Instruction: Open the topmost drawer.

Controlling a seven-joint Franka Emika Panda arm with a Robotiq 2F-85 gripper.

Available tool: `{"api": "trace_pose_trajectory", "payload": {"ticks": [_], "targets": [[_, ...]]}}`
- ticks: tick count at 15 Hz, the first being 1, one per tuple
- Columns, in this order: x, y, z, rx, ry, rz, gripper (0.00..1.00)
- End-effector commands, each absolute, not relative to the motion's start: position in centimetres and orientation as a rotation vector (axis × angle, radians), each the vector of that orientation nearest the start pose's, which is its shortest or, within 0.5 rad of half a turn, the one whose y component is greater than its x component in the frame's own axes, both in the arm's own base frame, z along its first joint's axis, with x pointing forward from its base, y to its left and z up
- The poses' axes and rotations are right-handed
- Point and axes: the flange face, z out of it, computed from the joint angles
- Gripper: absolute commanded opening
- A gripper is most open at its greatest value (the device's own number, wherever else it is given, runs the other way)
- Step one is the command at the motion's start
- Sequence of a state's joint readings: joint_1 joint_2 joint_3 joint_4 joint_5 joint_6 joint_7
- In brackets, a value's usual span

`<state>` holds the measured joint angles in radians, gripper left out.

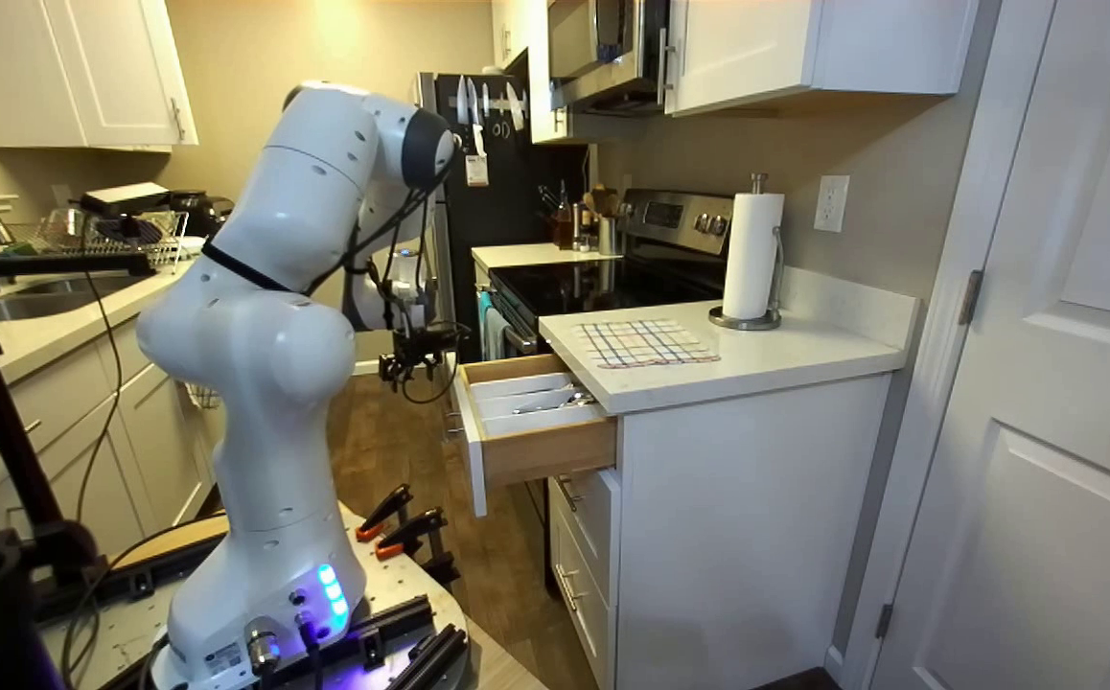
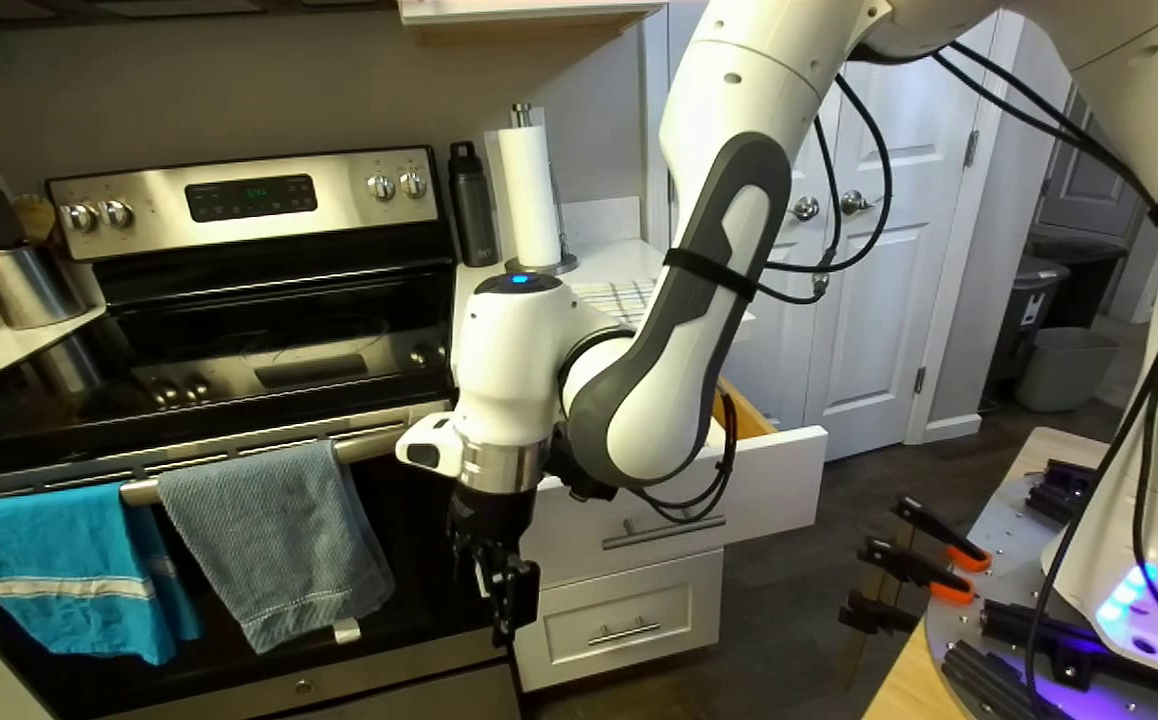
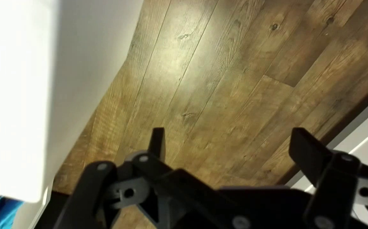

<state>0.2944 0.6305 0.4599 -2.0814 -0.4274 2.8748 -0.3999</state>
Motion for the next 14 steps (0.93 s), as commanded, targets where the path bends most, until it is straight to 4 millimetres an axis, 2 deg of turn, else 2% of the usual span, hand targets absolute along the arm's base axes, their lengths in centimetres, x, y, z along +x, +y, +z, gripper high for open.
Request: {"api": "trace_pose_trajectory", "payload": {"ticks": [1,8,9,10,14], "targets": [[41.1,39.6,21.0,-2.2,-1.951,-0.521,1.0],[40.8,36.1,25.7,-2.187,-1.804,-0.791,1.0],[40.9,35.7,26.0,-2.187,-1.778,-0.814,1.0],[41.8,37.2,25.0,-2.181,-1.808,-0.772,1.0],[41.8,36.3,25.5,-2.186,-1.788,-0.796,1.0]]}}
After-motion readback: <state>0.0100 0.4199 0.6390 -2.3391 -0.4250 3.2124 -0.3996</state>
